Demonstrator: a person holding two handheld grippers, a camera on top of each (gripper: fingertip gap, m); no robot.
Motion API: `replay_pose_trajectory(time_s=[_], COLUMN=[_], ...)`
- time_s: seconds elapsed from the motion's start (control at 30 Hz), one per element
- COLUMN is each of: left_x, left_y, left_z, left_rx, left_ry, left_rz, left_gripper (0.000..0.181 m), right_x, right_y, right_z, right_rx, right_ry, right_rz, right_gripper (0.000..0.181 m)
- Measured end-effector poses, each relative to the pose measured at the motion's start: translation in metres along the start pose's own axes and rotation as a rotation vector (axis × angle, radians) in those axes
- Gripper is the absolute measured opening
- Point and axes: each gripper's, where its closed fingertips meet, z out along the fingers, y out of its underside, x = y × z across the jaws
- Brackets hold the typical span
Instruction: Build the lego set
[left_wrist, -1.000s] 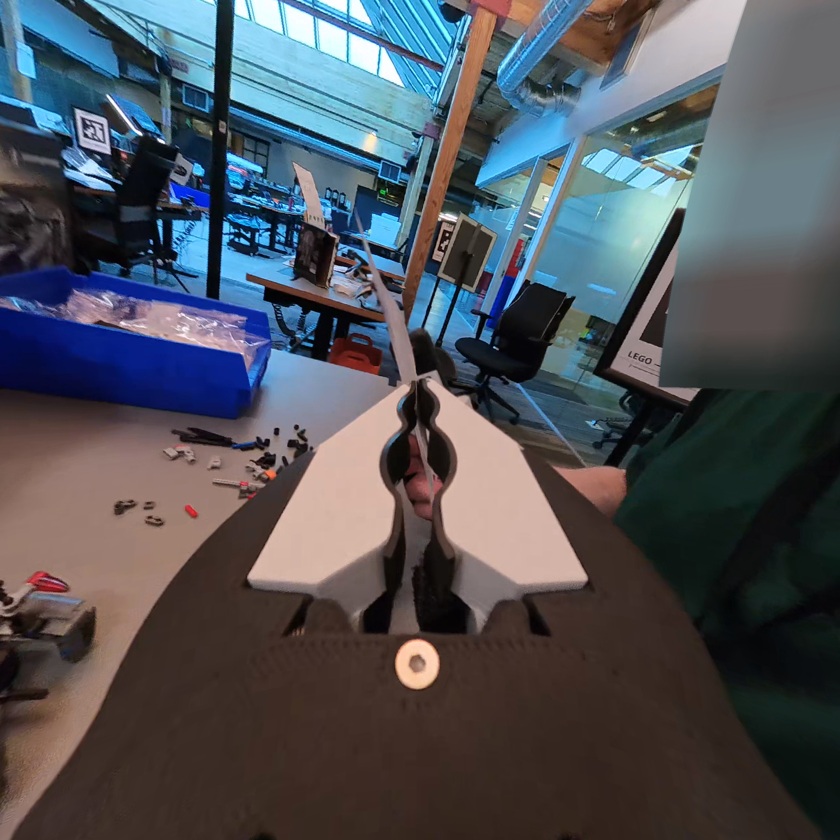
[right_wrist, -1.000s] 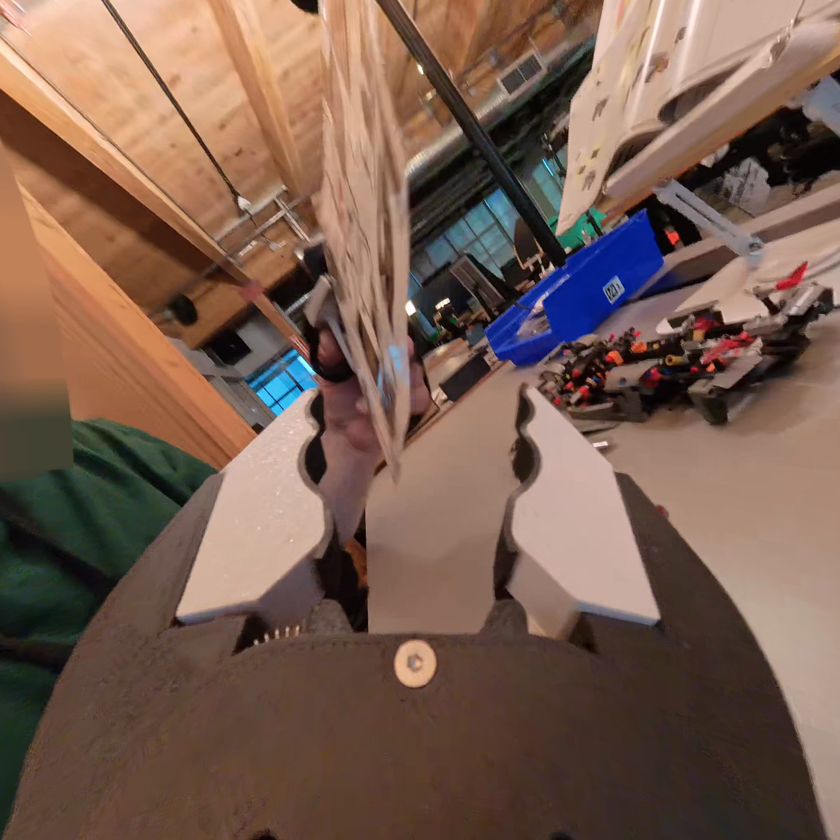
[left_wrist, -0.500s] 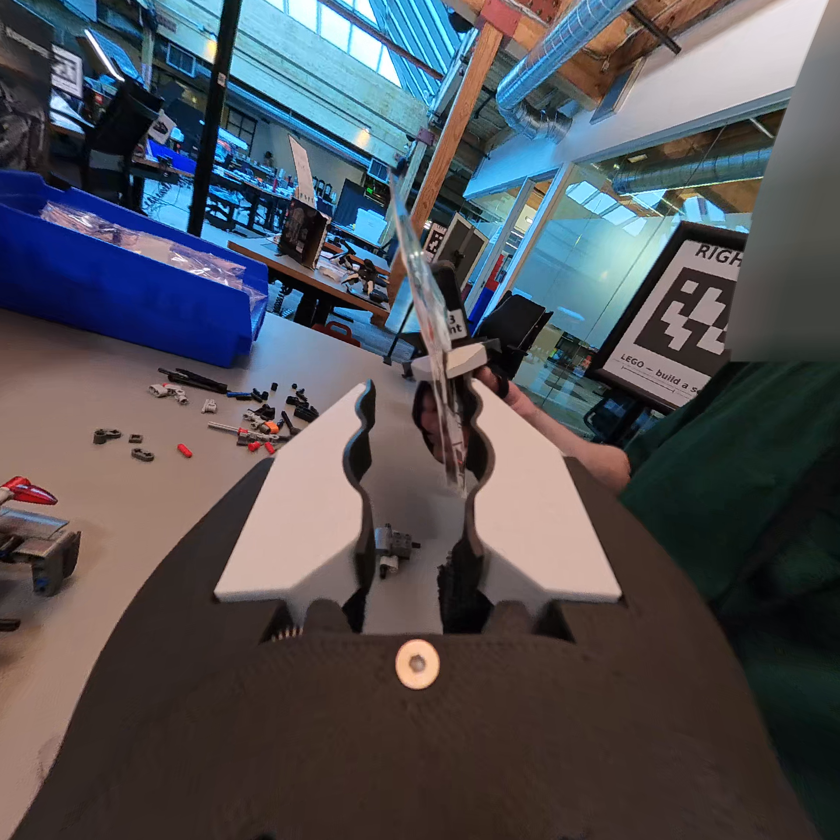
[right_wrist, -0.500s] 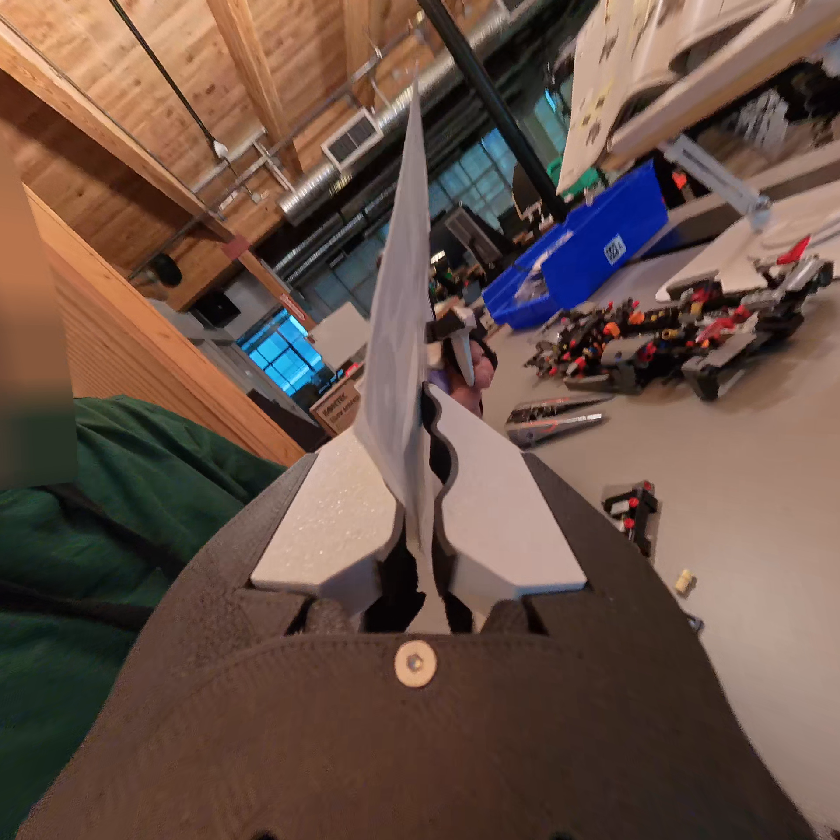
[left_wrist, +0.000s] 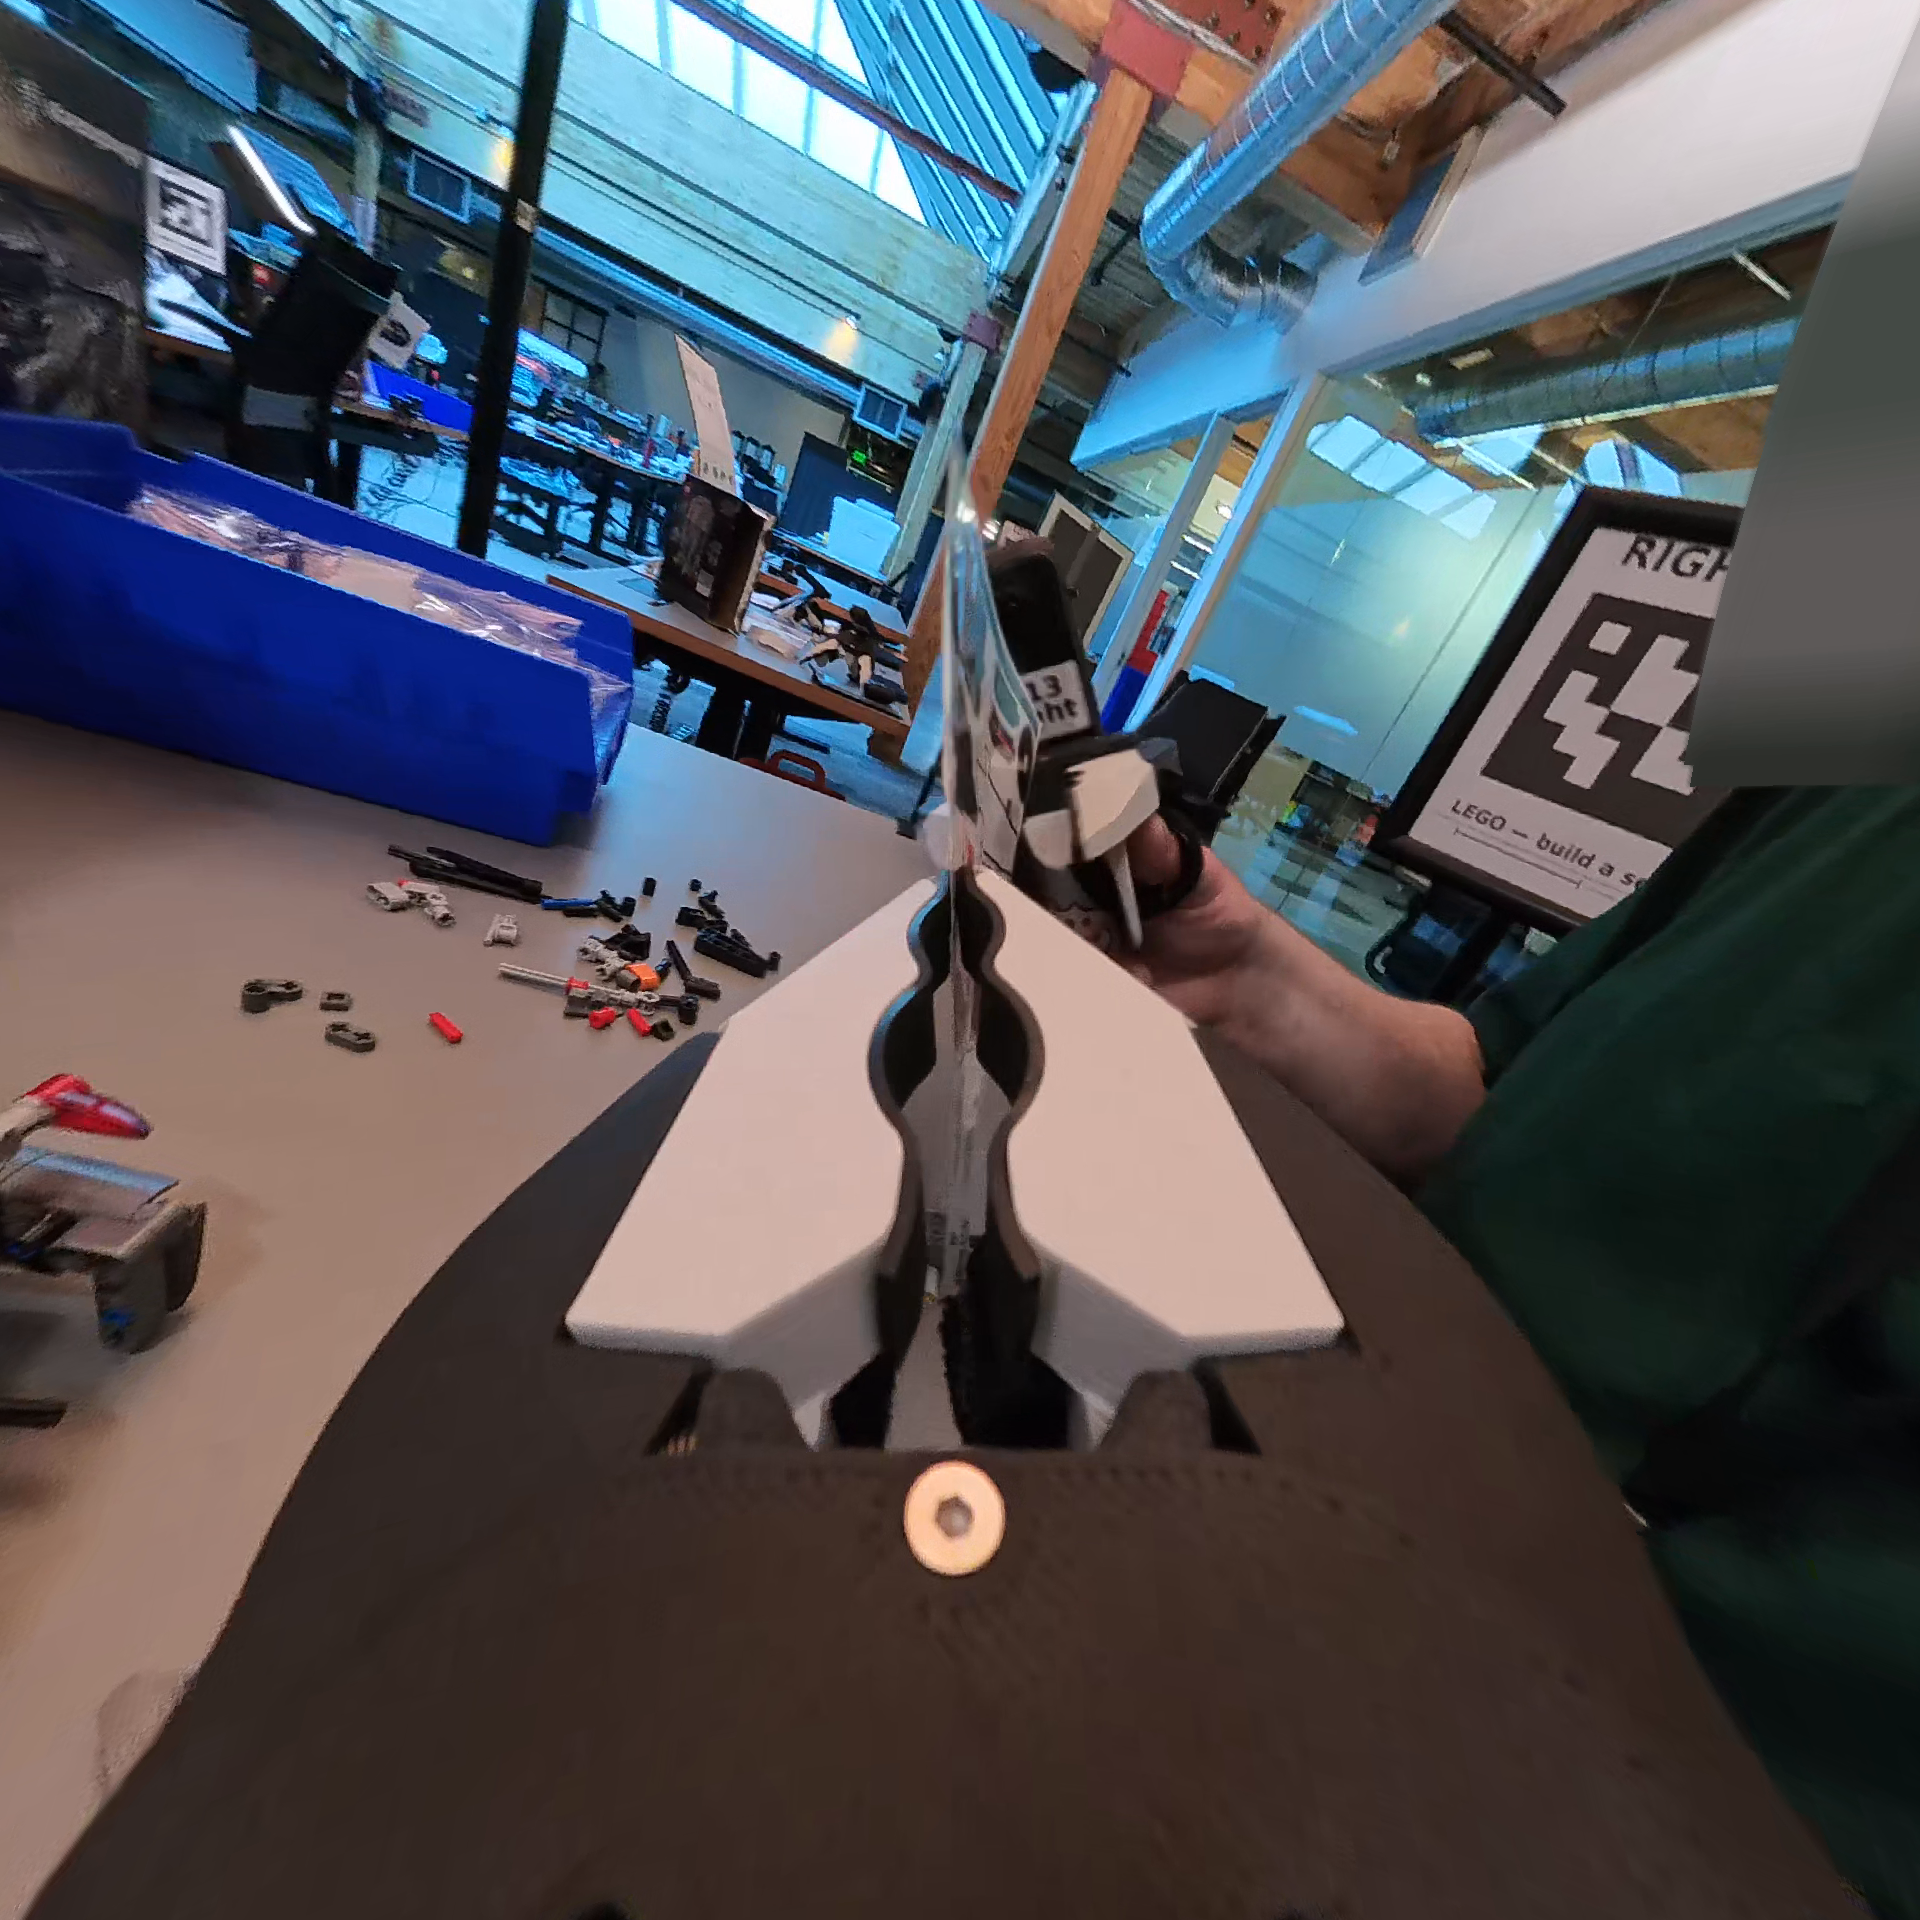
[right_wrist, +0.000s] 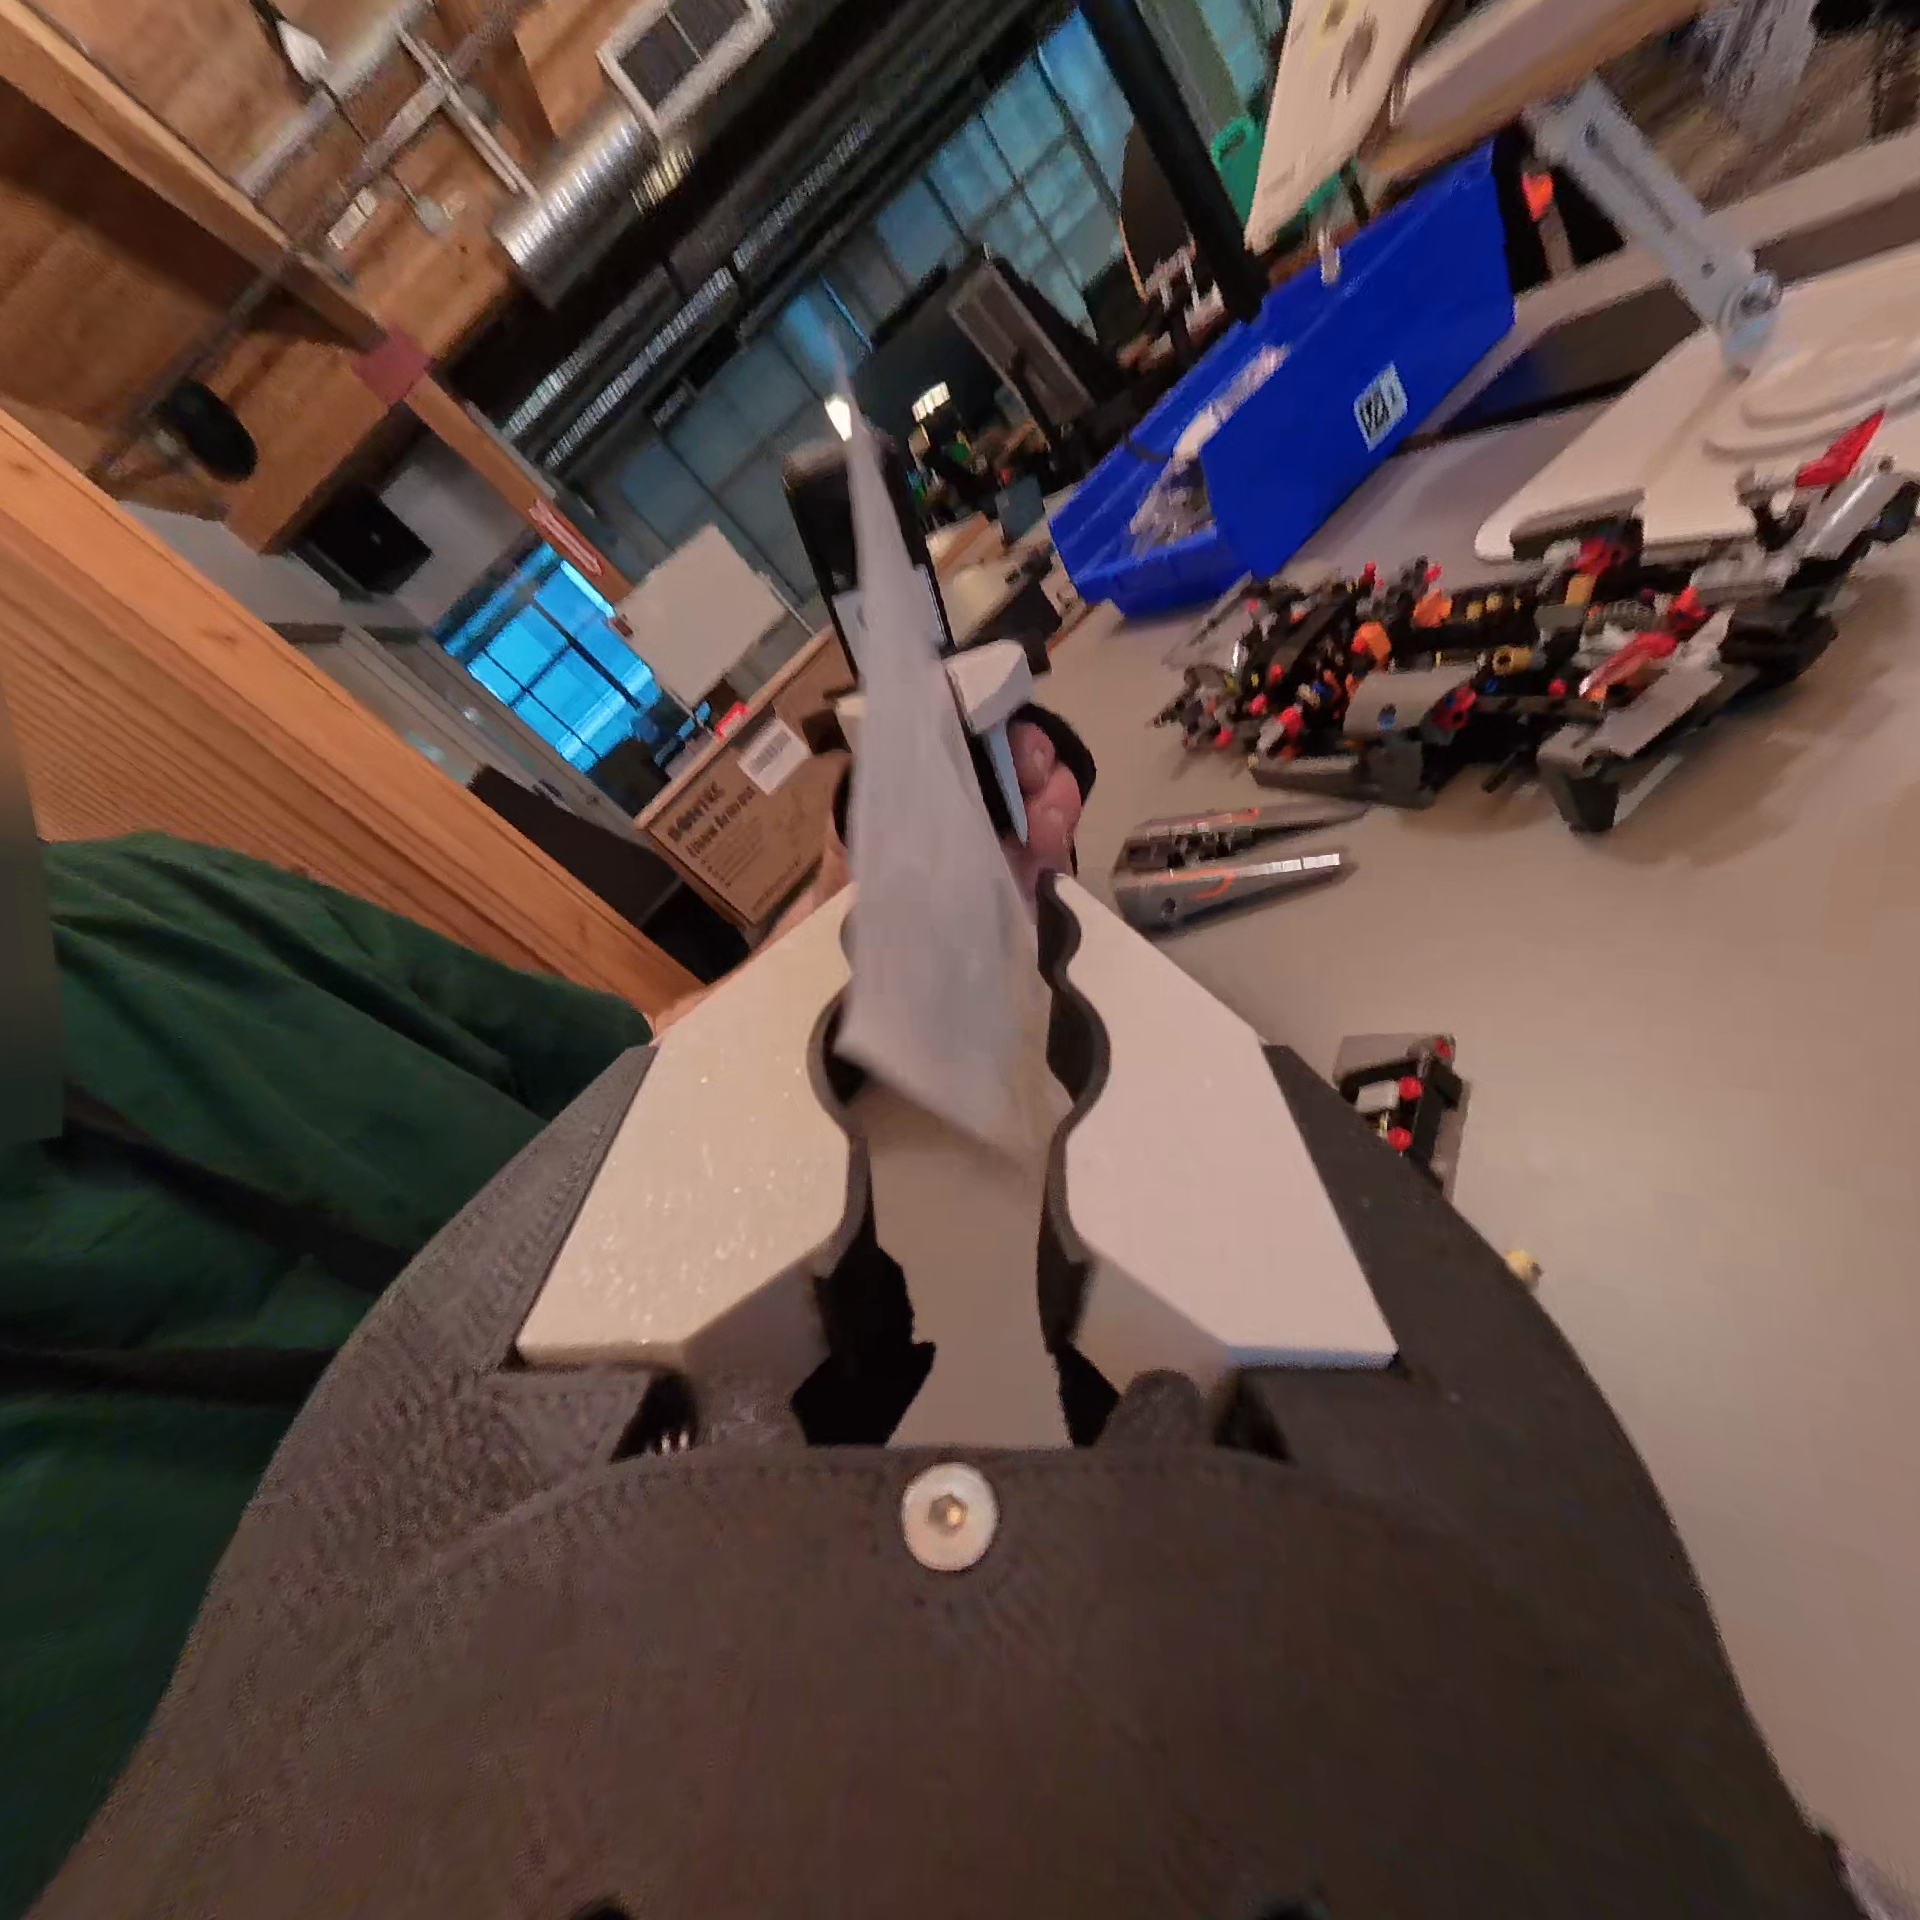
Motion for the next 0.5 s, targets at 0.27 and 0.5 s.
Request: replay_pose_trajectory(time_s=[0.27,0.5], left_x=[-0.013,-0.018], left_y=[0.006,0.012], left_z=[0.001,0.005], left_rx=[0.029,0.019], left_ry=[-0.009,-0.003], left_rz=[-0.134,-0.204], left_gripper=[0.0,0.002], right_x=[0.005,0.016], right_y=[-0.015,-0.018], right_z=[-0.005,-0.01], right_rx=[0.101,0.134], right_ry=[0.028,0.013], right_rz=[-0.029,0.08], right_gripper=[0.001,0.0])
